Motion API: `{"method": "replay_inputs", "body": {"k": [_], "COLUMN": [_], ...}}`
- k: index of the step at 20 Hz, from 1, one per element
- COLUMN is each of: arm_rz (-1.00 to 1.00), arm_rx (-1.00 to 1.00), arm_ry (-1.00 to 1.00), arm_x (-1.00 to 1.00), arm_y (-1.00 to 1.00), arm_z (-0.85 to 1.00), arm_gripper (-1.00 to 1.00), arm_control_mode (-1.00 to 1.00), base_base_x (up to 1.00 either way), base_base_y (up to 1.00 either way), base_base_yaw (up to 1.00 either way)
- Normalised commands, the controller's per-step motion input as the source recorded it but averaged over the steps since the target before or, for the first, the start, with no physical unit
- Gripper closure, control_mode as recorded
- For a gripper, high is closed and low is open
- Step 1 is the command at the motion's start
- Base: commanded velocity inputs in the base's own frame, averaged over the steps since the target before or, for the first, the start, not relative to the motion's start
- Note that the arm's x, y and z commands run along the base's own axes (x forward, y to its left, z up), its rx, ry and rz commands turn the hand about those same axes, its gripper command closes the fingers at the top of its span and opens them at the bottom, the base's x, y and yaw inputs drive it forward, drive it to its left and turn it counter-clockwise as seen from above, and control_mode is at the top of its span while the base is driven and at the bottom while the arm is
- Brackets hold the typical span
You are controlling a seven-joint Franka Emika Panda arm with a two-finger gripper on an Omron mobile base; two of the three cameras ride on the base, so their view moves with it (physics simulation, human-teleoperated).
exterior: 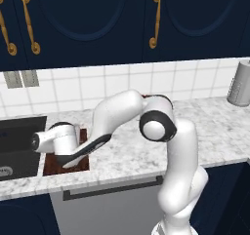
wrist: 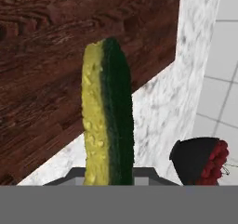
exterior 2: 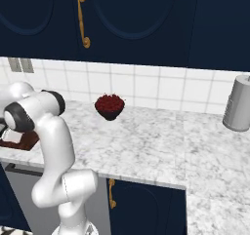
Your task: Pick up the sponge from the counter and clean the cutting board by briefly scrubbing or pressing down on the cutting board. Once finished, release the sponge.
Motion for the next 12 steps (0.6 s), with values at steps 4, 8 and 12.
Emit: {"method": "replay_inputs", "body": {"k": [4, 8, 12], "arm_rz": [-0.09, -0.08, 0.0], "arm_rx": [-0.16, -0.17, -0.03], "arm_ry": [0.01, -0.01, 0.0], "arm_x": [1.0, 0.43, 0.0], "arm_y": [-0.13, 0.03, 0.25], "arm_z": [0.0, -0.01, -0.26], "arm_gripper": [1.0, 1.0, 1.0], "arm_control_mode": [-1.0, -1.0, -1.0], "base_base_x": [0.0, 0.0, 0.0], "base_base_y": [0.0, 0.0, 0.0], "base_base_yaw": [0.0, 0.0, 0.0]}}
